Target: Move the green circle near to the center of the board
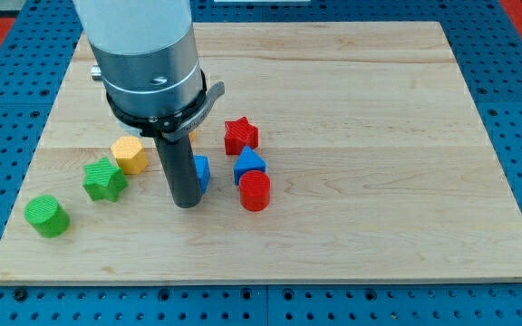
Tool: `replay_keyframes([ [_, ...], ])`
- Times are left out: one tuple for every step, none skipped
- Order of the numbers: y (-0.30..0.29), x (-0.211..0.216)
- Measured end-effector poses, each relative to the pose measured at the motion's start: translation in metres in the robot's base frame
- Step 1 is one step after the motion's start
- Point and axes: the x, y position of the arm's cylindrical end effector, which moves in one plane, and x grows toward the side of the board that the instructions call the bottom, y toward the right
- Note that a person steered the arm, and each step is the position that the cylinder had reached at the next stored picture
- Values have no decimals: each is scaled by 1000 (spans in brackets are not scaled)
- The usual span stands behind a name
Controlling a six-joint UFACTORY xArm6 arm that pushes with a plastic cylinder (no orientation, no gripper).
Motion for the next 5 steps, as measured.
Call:
replay_keyframes([
  [-1,-1],
  [-8,16],
  [-10,61],
  [-65,101],
  [-125,91],
])
